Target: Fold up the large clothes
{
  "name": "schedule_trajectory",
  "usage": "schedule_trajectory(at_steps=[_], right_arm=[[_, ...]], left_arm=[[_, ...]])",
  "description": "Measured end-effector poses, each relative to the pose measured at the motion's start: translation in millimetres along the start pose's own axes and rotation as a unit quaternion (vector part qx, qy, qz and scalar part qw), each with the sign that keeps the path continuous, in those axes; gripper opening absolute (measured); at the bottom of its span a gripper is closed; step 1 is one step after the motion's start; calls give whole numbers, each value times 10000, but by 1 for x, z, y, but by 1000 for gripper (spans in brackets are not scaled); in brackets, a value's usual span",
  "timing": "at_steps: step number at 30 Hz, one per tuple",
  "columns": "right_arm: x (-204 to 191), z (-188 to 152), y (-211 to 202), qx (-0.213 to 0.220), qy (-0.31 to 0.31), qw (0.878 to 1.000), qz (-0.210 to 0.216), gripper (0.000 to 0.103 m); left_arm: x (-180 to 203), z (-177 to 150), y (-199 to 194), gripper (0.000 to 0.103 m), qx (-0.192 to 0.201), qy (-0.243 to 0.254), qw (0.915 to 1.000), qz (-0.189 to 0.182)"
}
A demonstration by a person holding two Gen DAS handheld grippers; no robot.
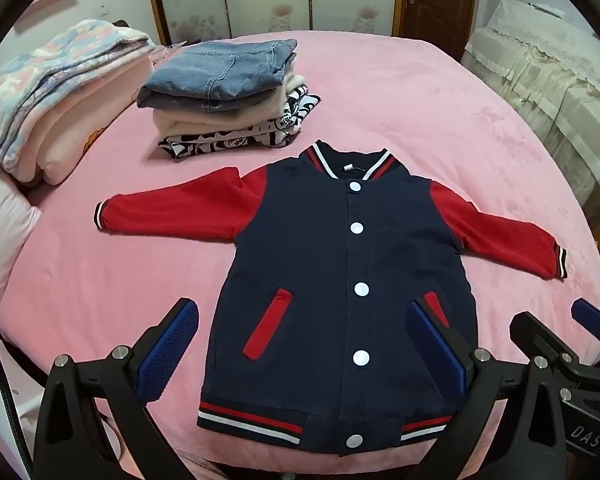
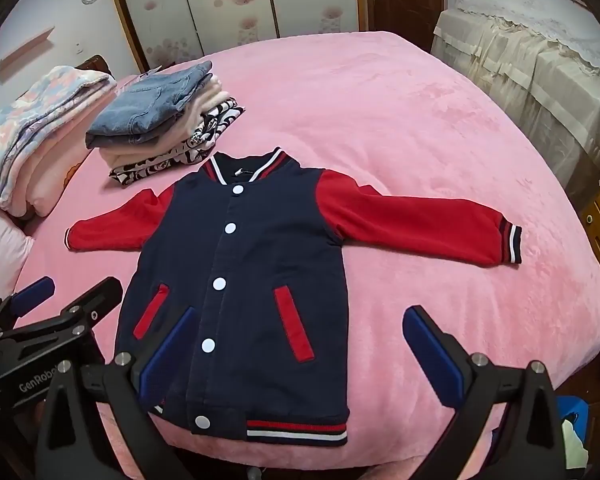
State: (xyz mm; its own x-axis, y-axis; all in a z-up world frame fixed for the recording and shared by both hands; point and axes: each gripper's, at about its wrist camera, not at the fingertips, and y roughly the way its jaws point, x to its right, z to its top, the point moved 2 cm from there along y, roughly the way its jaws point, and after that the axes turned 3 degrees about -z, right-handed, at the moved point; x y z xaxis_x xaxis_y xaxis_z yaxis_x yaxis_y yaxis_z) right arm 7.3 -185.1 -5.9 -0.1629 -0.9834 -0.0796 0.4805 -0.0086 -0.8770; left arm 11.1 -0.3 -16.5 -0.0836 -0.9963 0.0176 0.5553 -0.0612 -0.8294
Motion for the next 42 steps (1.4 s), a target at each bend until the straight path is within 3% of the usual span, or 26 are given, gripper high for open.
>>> schedule_trajectory(at_steps=[7, 16, 42], right_arm=[[6, 0, 2, -2, -33, 10000, 6, 102], [2, -3, -7, 40, -45, 10000, -25, 102], [-8, -3, -22, 48, -103, 9999, 33, 102]], left_arm=[[2, -8, -3, 102, 112, -59, 9998, -121], [1, -6, -6, 101, -117, -75, 9996, -236], [-8, -9, -18, 101, -72, -1, 9999, -94]])
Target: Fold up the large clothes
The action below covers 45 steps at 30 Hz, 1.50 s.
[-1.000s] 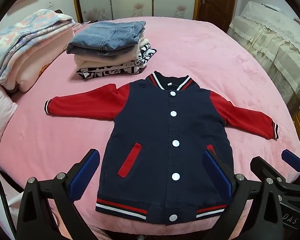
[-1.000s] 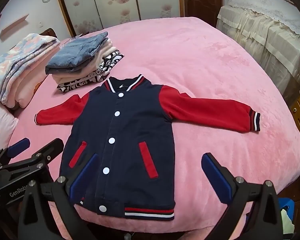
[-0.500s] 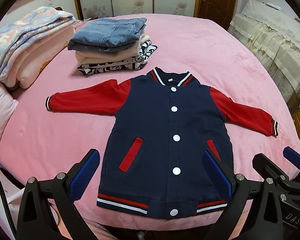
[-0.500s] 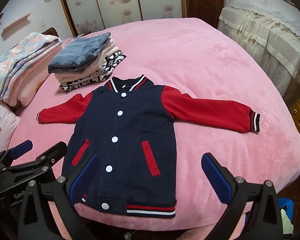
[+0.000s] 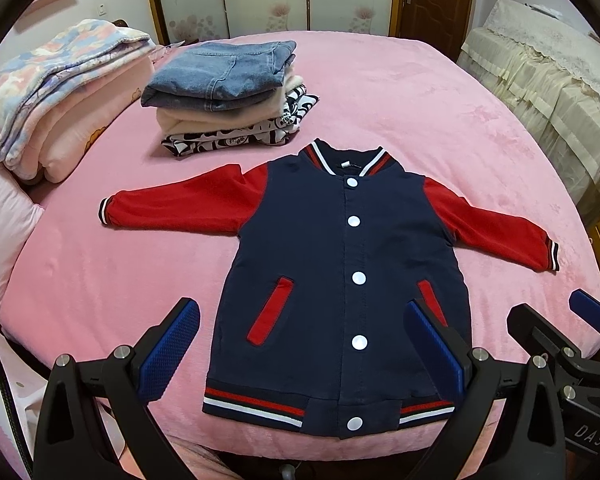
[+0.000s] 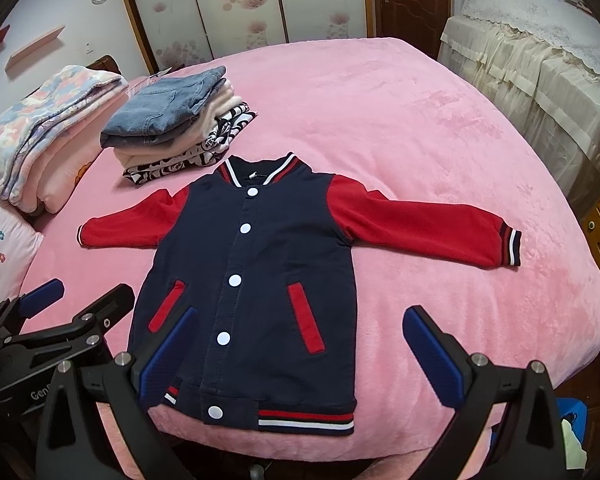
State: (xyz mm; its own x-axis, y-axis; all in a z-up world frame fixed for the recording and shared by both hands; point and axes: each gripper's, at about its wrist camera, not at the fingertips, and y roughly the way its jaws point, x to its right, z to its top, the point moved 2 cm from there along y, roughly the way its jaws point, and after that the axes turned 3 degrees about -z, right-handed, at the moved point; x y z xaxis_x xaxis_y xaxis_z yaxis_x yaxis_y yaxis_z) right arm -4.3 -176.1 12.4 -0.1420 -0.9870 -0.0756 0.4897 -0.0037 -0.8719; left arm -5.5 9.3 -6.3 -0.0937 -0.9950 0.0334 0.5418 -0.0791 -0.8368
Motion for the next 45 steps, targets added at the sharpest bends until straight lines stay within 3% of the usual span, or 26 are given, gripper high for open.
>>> schedule_trajectory(at_steps=[45], right_arm=[[12, -7, 15, 14, 141, 9996, 231, 102]], left_arm=[[12, -3, 15, 101, -260, 92, 9996, -30]])
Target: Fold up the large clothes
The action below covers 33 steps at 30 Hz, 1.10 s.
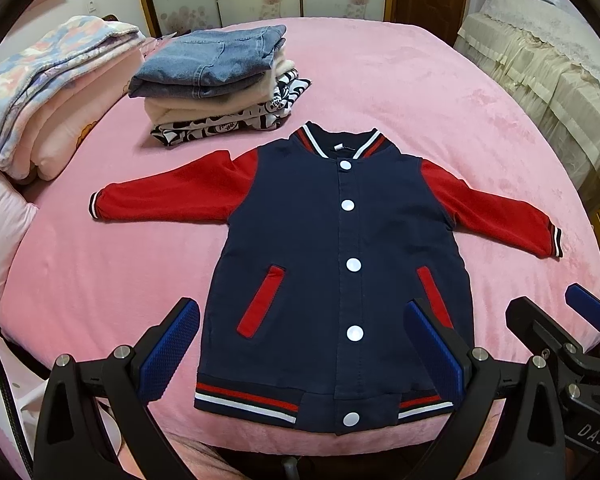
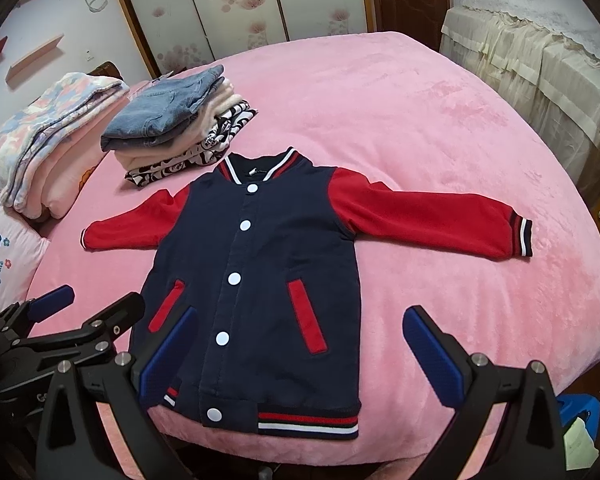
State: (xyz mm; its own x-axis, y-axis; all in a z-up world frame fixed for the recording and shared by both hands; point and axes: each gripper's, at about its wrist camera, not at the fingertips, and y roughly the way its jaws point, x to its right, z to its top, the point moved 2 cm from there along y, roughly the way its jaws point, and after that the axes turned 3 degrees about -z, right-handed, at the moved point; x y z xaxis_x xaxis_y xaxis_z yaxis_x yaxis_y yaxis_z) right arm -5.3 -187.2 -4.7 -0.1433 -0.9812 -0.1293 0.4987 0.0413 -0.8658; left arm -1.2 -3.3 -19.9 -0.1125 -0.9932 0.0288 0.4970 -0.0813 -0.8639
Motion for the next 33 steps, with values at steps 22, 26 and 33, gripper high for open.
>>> schedule_trajectory(at_steps=[22, 26, 33], right_arm=[[88, 69, 9, 632, 640, 9955, -304, 102], [130, 79, 17, 721, 892, 9917, -575, 101], [220, 74, 56, 370, 1646, 9832, -702, 89]], left_arm=[[59, 98, 1, 101, 829, 678, 9942, -128], [79, 118, 22, 101, 788, 687, 9938, -388], [108, 130, 83, 101, 821, 524, 9914, -869]])
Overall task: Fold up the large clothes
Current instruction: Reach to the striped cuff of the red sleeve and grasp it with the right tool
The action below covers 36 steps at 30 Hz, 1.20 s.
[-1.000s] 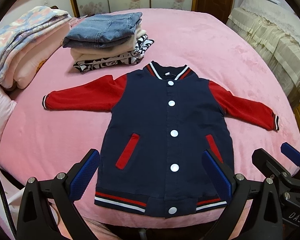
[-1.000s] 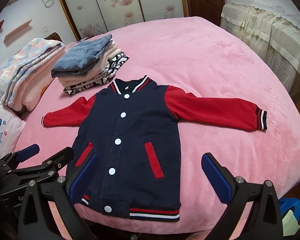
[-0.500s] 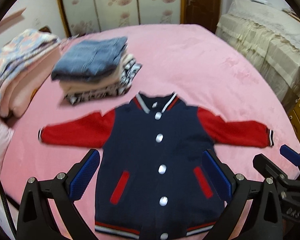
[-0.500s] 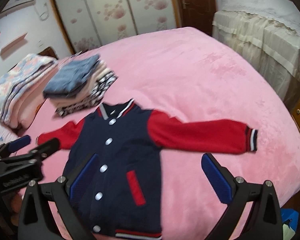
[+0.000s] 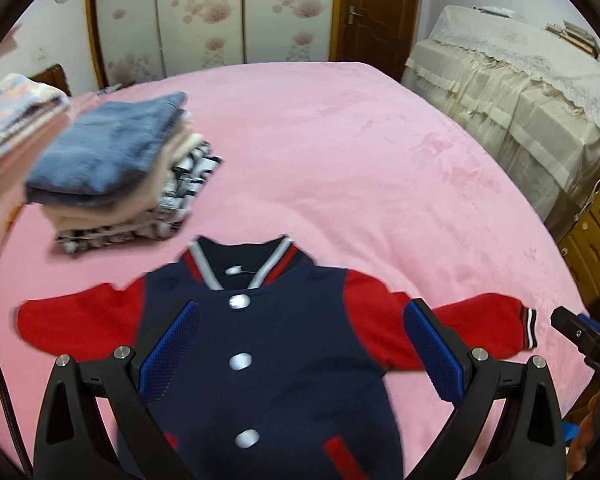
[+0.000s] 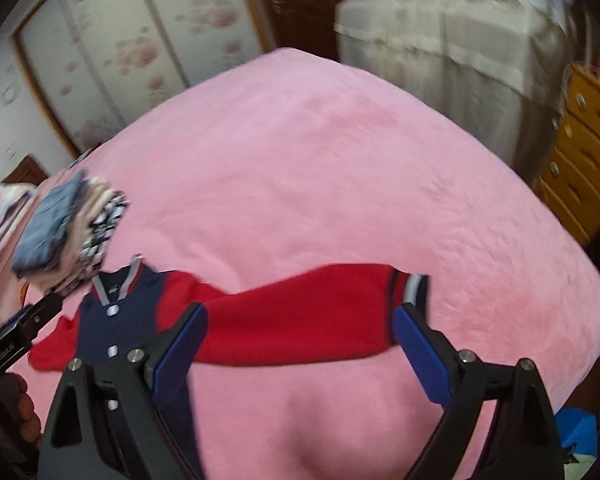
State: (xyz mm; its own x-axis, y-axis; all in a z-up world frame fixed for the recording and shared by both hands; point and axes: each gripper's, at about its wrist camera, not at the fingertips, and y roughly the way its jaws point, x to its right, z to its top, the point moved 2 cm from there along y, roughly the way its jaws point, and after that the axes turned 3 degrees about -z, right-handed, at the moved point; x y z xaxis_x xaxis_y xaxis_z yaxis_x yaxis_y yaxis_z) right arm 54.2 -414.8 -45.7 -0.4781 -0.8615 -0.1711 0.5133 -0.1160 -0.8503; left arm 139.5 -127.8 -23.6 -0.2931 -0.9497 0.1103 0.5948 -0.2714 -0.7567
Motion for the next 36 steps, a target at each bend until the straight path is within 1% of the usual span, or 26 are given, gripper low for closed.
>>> schedule_trajectory(at_steps=[1, 3, 8, 10, 12, 16, 17, 18, 19, 20, 21, 22, 23, 24, 25, 26, 27, 30, 32, 36], right_arm=[[11, 0, 7, -62, 100, 9999, -1, 86], [32, -2, 21, -195, 307, 9993, -1, 84], [81, -18, 57, -503, 904, 9945, 158, 81], [92, -25, 70, -616, 1066, 9921, 240, 73], [95, -30, 79, -709, 1188, 9898, 342, 70], [96, -33, 90, -654, 1234, 9896, 352, 68], [95, -33, 91, -624, 1217, 9899, 379, 67], [95, -33, 93, -609, 1183, 9904, 363, 59], [93, -33, 96, -629, 1147, 9908, 341, 49], [93, -33, 98, -647, 1146, 9905, 397, 44], [93, -34, 100, -670, 1158, 9900, 445, 43], [92, -34, 100, -628, 1143, 9906, 414, 39], [91, -34, 99, -607, 1104, 9911, 431, 34], [90, -35, 97, -588, 1073, 9914, 469, 21], [87, -34, 95, -567, 1029, 9918, 499, 16], [84, -33, 92, -529, 965, 9928, 468, 14], [80, -32, 87, -464, 901, 9938, 453, 9], [74, -26, 71, -300, 821, 9949, 513, 8], [64, -22, 57, -162, 754, 9950, 637, 8], [38, -12, 26, 110, 526, 9944, 906, 8]], left_arm=[[4, -1, 12, 101, -32, 12, 10000, -67], [12, -6, 36, 101, -157, 25, 9998, -152], [35, -19, 78, 101, -411, 200, 9984, -338], [44, -26, 93, 101, -458, 222, 9976, -461], [50, -31, 104, 101, -476, 199, 9970, -571], [58, -41, 129, 101, -810, 119, 9950, -580], [60, -44, 135, 101, -911, 139, 9939, -605], [62, -46, 140, 101, -991, 169, 9931, -612], [66, -49, 144, 98, -1057, 226, 9923, -608], [66, -50, 145, 92, -1091, 268, 9918, -602], [68, -52, 148, 89, -1135, 349, 9913, -570], [71, -54, 150, 87, -1173, 445, 9907, -534], [73, -55, 151, 86, -1187, 478, 9904, -519], [75, -56, 151, 86, -1198, 519, 9901, -507], [77, -56, 150, 86, -1197, 546, 9901, -489], [77, -56, 149, 85, -1187, 555, 9902, -479], [77, -56, 147, 85, -1176, 562, 9903, -476], [74, -54, 137, 83, -1134, 518, 9911, -463], [70, -53, 131, 81, -1120, 469, 9914, -484], [61, -51, 111, 80, -1062, 408, 9922, -514]])
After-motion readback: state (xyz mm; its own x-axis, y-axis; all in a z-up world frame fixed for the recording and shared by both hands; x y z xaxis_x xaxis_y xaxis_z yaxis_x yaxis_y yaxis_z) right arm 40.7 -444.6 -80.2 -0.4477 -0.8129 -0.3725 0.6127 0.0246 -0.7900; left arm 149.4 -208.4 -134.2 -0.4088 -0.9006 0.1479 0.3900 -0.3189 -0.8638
